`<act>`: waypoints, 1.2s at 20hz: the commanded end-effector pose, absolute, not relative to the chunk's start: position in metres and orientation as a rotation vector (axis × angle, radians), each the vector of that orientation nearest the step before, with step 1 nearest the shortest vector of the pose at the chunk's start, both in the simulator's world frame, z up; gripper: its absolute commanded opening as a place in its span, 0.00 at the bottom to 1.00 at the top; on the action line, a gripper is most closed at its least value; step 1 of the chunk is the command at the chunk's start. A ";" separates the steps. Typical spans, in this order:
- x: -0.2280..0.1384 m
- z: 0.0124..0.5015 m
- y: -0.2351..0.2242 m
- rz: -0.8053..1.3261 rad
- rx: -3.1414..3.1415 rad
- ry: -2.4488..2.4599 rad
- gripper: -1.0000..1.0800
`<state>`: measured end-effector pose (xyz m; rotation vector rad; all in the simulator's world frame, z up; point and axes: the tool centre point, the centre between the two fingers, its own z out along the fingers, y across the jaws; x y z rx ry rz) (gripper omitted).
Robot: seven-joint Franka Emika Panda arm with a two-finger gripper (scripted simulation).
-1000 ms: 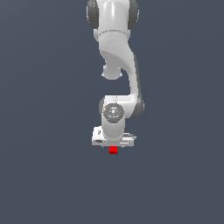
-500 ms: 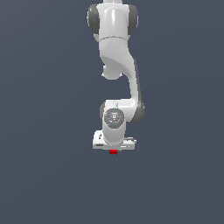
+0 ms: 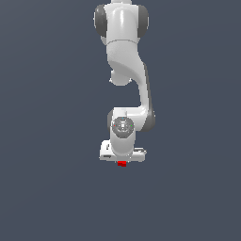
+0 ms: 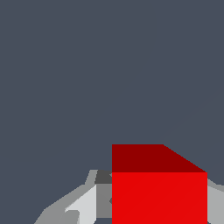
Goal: Pick up the red cube and move it to a goal position.
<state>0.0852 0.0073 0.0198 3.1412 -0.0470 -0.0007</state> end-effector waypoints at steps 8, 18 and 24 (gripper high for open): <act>0.083 0.038 0.004 0.000 3.141 -0.047 0.00; 0.076 0.119 -0.009 0.000 3.141 -0.047 0.00; 0.071 0.189 -0.021 0.000 3.141 -0.047 0.00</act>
